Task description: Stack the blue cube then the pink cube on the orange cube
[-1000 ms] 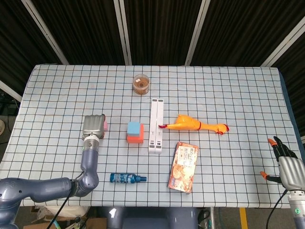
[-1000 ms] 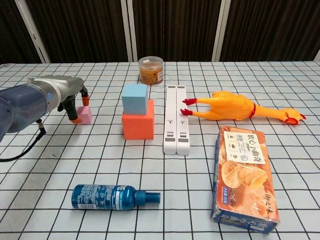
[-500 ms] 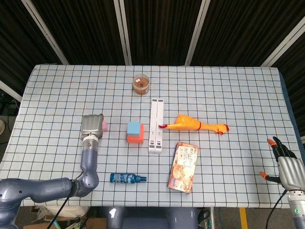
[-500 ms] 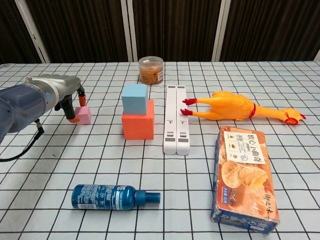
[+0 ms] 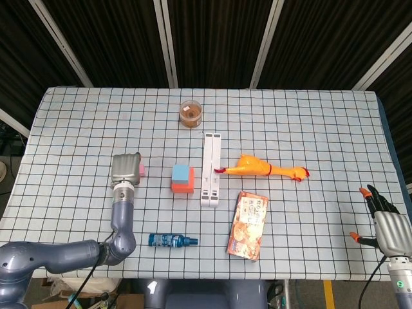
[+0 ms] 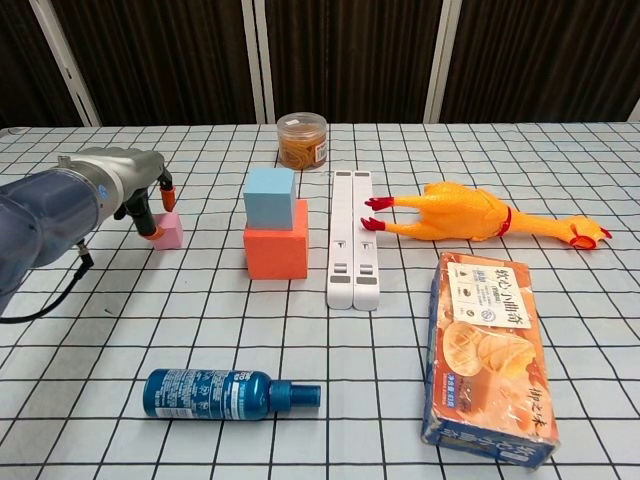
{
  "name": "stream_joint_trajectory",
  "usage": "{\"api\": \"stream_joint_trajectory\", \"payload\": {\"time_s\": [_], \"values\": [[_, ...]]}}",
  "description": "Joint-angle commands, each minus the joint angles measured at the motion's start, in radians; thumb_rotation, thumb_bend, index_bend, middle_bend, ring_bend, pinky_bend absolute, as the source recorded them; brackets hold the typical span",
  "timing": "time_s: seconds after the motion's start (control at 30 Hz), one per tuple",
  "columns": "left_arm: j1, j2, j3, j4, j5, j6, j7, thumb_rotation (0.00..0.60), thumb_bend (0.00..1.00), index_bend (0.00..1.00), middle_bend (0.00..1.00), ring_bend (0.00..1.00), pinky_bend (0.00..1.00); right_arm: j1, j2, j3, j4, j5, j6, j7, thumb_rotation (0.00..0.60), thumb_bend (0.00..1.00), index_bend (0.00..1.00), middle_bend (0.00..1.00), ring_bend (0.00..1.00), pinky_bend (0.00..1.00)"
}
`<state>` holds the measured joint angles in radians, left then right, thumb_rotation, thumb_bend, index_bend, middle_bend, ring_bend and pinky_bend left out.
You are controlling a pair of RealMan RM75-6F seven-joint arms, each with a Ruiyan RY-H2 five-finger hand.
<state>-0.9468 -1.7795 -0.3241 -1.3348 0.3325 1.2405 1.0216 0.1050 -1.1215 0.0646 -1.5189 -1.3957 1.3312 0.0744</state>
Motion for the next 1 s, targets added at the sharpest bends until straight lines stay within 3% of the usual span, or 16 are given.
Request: {"api": "stream_joint_trajectory", "payload": {"time_s": [0.03, 1.0], "values": [[0.001, -0.002, -0.002, 0.004, -0.001, -0.002, 0.001, 0.600, 0.39, 0.35, 0.92, 0.73, 0.74, 0.001, 0.000, 0.000, 0.001, 0.001, -0.002, 0.002, 0.600, 0.04, 0.10, 0.05, 0.15, 0.25], [0.005, -0.021, -0.013, 0.025, 0.007, -0.006, 0.015, 0.600, 0.36, 0.38, 0.92, 0.73, 0.74, 0.006, -0.002, -0.003, 0.005, 0.002, -0.013, 0.012, 0.600, 0.04, 0.10, 0.05, 0.15, 0.25]]}}
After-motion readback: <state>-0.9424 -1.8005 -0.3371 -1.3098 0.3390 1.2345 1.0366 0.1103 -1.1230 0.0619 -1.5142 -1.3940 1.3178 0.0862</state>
